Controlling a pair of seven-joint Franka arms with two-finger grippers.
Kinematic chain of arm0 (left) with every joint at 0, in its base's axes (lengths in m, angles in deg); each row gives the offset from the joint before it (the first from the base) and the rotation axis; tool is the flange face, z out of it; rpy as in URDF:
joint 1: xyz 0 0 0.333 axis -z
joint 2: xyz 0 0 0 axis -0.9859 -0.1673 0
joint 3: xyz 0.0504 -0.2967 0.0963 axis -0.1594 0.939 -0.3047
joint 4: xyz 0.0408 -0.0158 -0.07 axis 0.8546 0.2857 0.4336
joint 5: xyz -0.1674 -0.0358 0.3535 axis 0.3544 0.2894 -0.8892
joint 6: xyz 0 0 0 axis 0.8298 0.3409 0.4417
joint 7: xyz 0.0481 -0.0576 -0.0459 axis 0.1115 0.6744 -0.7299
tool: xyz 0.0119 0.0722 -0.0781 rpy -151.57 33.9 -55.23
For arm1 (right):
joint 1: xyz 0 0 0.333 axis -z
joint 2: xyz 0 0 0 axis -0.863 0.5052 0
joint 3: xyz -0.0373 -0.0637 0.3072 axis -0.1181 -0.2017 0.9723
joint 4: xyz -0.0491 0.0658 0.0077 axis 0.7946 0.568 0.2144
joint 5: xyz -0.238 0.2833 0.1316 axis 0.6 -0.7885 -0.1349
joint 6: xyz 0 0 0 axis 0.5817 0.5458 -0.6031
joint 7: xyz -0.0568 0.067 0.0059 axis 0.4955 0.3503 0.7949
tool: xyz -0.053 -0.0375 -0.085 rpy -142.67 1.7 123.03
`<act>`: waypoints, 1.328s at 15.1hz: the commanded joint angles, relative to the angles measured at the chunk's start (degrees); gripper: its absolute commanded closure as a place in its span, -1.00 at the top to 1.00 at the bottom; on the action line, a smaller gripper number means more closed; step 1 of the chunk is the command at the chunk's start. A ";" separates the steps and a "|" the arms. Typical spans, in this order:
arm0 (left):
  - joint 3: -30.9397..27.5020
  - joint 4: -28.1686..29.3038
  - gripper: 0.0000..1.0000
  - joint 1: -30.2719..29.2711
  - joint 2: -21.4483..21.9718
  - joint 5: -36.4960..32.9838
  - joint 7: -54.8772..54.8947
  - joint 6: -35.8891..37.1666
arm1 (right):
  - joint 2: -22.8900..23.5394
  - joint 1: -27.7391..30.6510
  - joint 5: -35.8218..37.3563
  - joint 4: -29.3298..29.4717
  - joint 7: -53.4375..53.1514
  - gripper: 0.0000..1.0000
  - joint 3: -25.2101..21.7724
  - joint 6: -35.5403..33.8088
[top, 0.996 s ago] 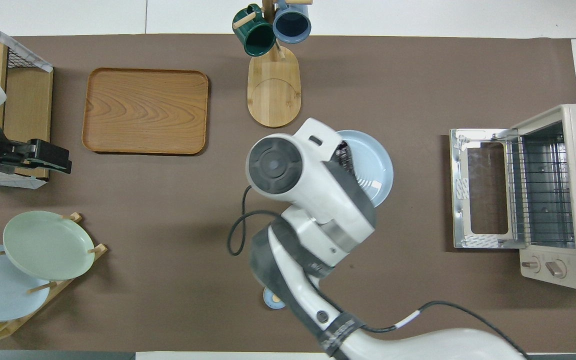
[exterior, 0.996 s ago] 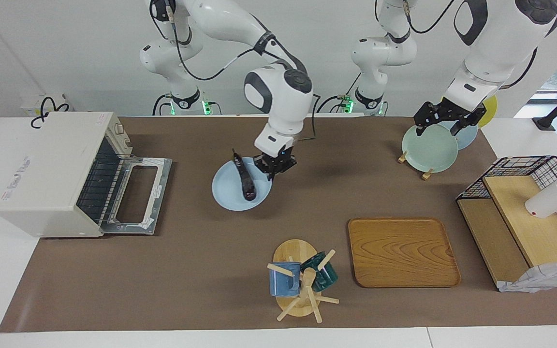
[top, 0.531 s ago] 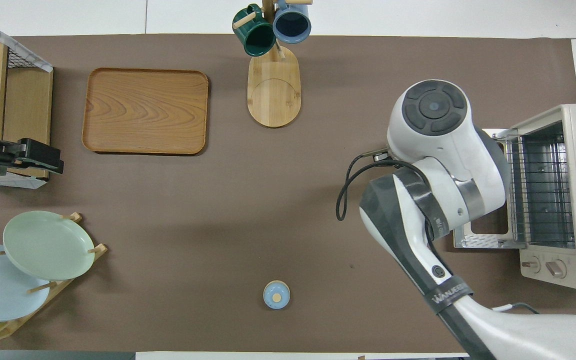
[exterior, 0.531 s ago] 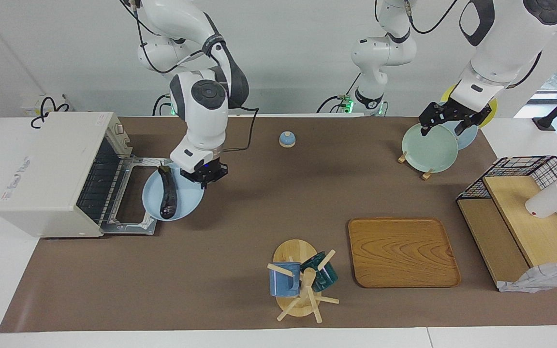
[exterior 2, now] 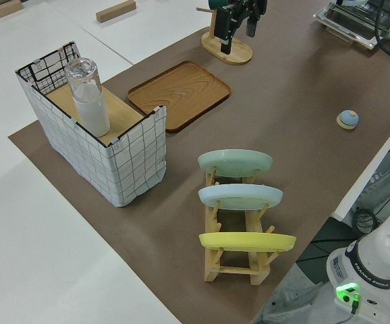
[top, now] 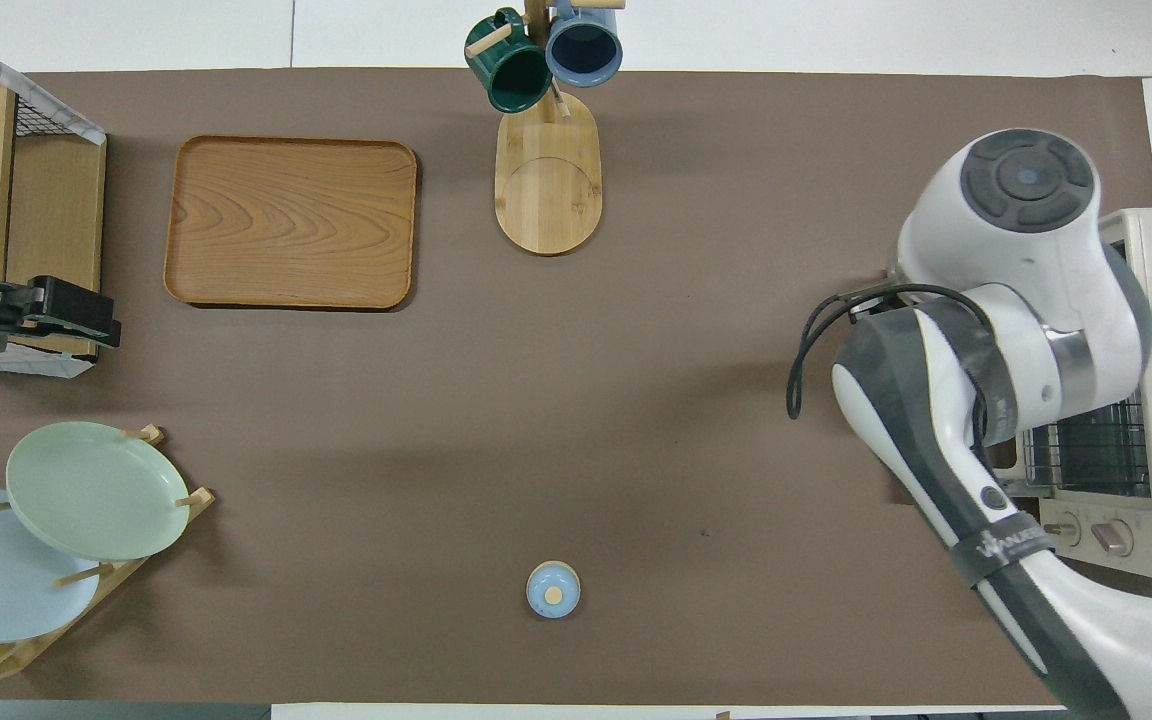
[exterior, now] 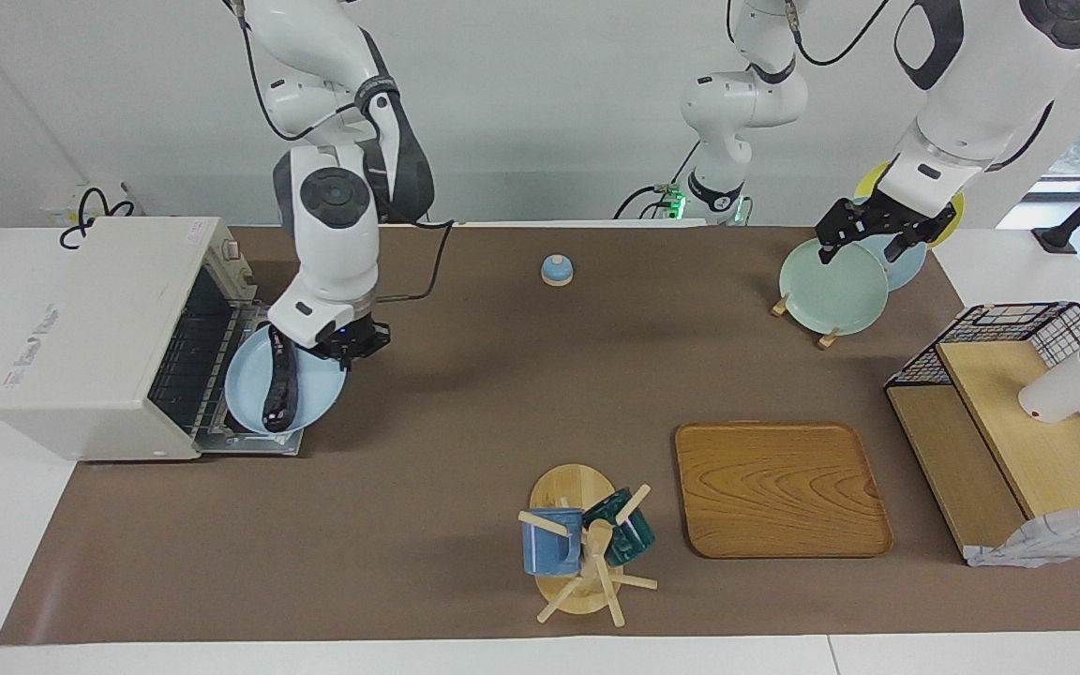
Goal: Put eggplant into oven
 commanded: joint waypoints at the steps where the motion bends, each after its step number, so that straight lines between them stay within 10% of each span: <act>1: 0.64 0.47 1.00 -1.13 0.84 0.36 0.25 -0.04 | -2.71 1.87 0.95 -4.20 0.99 -1.00 0.96 1.51; 10: 0.64 0.56 1.00 -1.13 0.84 0.36 0.25 0.31 | -5.00 7.24 0.16 -12.28 5.21 -1.00 0.96 7.22; 16: 0.64 0.56 1.00 -1.13 0.84 0.36 0.34 0.22 | -4.30 6.98 -0.80 -8.97 6.78 -0.30 1.14 6.17; 20: 0.64 0.56 1.00 -1.13 0.84 0.36 0.34 0.31 | -3.86 3.74 -5.81 -6.05 6.01 -0.42 1.40 5.19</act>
